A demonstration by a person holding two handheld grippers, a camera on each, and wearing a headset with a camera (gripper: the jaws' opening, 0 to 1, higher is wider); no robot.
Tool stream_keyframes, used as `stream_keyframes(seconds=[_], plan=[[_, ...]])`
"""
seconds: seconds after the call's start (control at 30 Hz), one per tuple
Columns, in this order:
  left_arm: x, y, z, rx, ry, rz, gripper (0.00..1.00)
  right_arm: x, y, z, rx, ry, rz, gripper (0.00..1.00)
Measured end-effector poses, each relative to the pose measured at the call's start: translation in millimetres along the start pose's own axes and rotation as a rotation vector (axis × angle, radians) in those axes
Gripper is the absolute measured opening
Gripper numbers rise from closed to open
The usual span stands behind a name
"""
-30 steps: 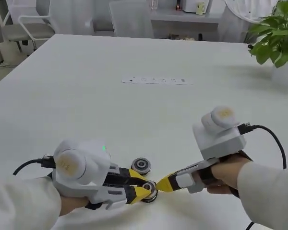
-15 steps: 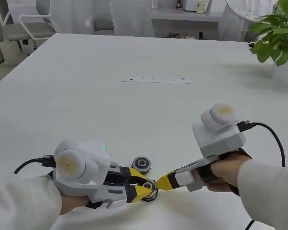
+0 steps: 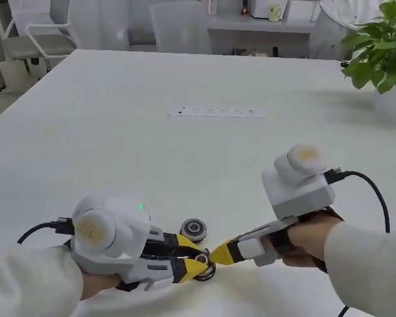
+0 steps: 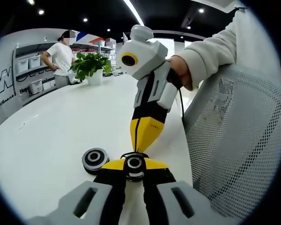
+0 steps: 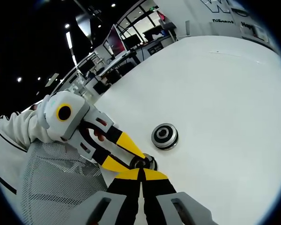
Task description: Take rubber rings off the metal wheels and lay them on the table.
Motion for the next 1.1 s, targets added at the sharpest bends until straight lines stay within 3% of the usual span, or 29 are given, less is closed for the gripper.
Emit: stream_keyframes(seconds=[0.43,0.5,0.63,1.1], plan=[[-0.1,-0.1,-0.5,-0.004,-0.004,0.004,0.08,-2.6,-0.3,-0.8,0.006,-0.002,-0.028,0.00],[-0.2,0.0,-0.5,-0.004,-0.004,0.005,0.08,-4.1,1.1,-4.4,0.037,-0.010,-0.039,0.00],[-0.4,0.0,-0.6,-0.003,-0.003,0.005,0.08,0.7,2.5,-2.9,0.022,-0.014,-0.003,0.00],[-0.2,0.0,-0.9,-0.009,-0.005,0.001,0.08,1.9,0.6,-1.6,0.020,-0.035,-0.009,0.00]])
Point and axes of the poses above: the centre of the closed fingertips' face, and the gripper's own axes: y roughly backward along the fingers, x roughly to its right, z roughly out of its underside, the point moved 6 cm from there along y, roughly backward along the fingers, and after that the axes turned 10 degrees about -x, right-handed, at the moved point
